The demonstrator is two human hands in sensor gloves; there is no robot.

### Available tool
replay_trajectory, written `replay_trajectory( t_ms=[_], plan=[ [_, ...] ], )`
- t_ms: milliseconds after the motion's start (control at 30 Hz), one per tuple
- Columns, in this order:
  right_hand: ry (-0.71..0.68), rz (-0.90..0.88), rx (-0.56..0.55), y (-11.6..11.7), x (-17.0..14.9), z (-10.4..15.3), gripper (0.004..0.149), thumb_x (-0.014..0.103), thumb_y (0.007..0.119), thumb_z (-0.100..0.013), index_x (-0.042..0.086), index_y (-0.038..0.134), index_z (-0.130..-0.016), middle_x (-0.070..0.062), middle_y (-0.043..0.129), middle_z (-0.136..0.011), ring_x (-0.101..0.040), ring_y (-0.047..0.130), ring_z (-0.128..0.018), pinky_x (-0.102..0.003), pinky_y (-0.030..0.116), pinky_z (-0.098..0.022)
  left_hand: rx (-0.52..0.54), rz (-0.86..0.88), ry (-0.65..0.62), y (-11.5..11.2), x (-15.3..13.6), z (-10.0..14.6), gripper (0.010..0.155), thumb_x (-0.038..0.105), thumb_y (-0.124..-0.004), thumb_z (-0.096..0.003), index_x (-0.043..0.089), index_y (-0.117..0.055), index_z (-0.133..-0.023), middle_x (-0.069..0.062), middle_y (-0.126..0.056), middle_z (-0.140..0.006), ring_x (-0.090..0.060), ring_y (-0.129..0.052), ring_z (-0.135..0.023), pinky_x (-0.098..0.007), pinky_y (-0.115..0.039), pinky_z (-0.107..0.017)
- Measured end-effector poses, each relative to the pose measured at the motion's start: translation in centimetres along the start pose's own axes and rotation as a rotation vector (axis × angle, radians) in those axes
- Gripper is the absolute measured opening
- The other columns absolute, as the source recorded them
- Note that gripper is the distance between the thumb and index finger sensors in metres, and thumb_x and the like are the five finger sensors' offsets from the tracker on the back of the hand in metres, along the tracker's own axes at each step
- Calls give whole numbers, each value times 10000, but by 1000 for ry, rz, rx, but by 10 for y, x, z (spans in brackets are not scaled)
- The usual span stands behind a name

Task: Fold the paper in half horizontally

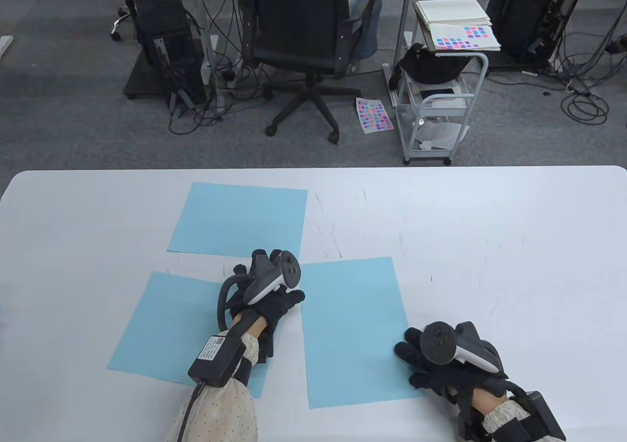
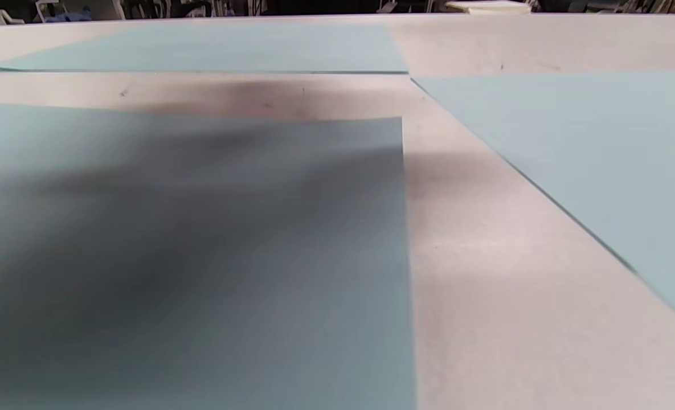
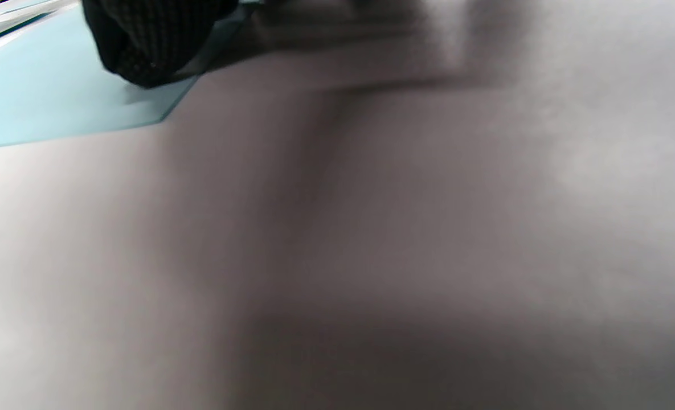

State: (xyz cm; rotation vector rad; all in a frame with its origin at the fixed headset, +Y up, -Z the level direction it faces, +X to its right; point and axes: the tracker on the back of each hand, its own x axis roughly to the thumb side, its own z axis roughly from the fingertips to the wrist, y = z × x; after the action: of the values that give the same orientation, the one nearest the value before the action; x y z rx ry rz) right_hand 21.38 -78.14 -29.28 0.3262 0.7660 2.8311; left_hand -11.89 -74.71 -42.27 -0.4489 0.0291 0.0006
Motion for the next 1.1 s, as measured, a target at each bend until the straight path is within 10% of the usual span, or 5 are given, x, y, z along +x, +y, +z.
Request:
replay_trajectory(
  t_ms=[400,1100],
  plan=[
    [-5,-10,4,1,-1,-1,657,424,730,-448,488,393,-1008,206,184,-1153,-242,62,-1072,-641,85,-730,-138,-56,30,-19,18,-42,778,691,-603,-328,603,-230,-1005,312,67,-1092,-141,139,-1083,-559,-149,-883],
    [-2,-4,9,2,-1,-1,657,427,713,-451,487,373,-1010,203,161,-1152,-248,45,-1069,-643,82,-731,-80,6,-12,-5,26,-23,605,589,-664,-405,681,-439,-959,230,-144,-1184,-185,-80,-1160,-564,-249,-886]
  ],
)
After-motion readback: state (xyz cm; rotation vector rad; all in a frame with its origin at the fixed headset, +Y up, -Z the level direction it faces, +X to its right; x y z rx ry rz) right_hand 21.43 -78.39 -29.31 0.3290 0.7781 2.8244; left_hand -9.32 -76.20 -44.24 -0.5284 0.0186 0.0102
